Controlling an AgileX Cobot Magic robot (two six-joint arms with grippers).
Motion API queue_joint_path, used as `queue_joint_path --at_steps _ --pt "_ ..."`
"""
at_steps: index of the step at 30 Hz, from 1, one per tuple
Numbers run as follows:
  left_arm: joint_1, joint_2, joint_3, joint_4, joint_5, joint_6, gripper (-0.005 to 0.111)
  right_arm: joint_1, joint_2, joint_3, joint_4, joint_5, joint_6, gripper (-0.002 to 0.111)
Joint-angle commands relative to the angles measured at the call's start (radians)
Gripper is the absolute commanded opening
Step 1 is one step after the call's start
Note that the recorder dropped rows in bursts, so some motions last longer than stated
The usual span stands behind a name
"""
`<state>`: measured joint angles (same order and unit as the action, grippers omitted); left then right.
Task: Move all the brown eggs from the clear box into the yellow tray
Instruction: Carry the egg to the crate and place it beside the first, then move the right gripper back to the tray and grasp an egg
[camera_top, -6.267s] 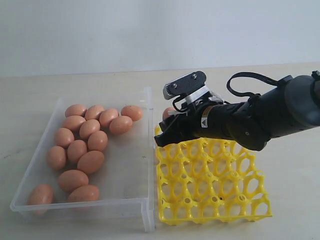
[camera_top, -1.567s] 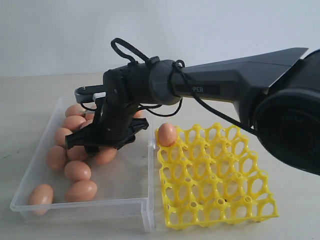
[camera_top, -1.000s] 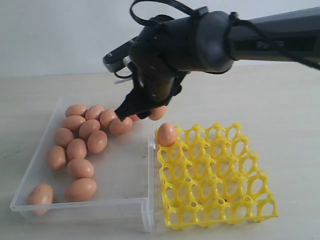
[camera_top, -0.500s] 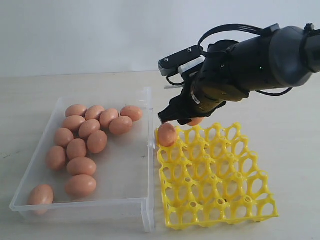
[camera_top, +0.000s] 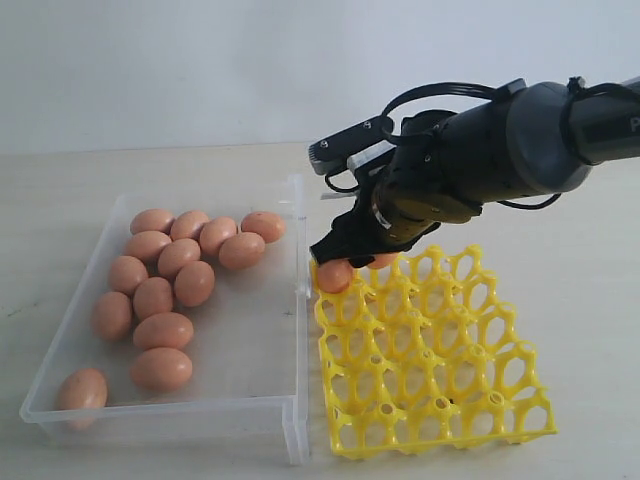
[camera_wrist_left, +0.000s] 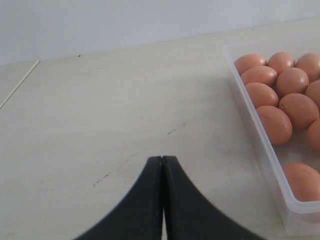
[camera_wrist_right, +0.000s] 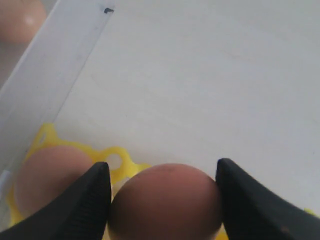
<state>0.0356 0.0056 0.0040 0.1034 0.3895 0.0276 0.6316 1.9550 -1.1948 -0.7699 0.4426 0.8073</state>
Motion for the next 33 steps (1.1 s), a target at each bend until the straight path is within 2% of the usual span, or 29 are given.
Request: queue_joint_path --at_steps 1,3,5,10,13,19,28,33 --pt "-0.008 -0.006 -0.004 -0.002 -0.009 -0.006 0.0 -0.004 0.0 0.002 0.017 -0.004 0.004 0.0" --pt "-0.008 -0.006 -0.004 -0.002 -0.009 -0.006 0.0 -0.004 0.0 0.002 0.019 -0.004 -0.008 0.003" --pt "-0.008 -0.006 -0.004 -0.002 -0.009 -0.006 0.0 -0.004 0.0 0.002 0.045 -0.001 -0.048 0.012" --pt "-0.008 -0.006 -0.004 -0.002 -0.009 -0.006 0.0 -0.004 0.0 0.002 0.144 0.004 -0.152 0.046" --pt "-0.008 -0.006 -0.004 -0.002 -0.009 -0.006 0.0 -0.004 0.0 0.002 0.144 0.019 -0.154 0.058" --pt "-0.008 -0.006 -0.004 -0.002 -0.009 -0.006 0.0 -0.004 -0.014 0.002 0.157 0.068 -0.203 0.059" --pt "-0.008 -0.006 -0.004 -0.002 -0.009 -0.006 0.0 -0.004 -0.051 0.002 0.181 0.02 -0.205 0.059" --pt "-0.008 -0.006 -0.004 -0.002 -0.009 -0.006 0.0 0.048 -0.156 -0.001 0.25 0.026 -0.261 0.059"
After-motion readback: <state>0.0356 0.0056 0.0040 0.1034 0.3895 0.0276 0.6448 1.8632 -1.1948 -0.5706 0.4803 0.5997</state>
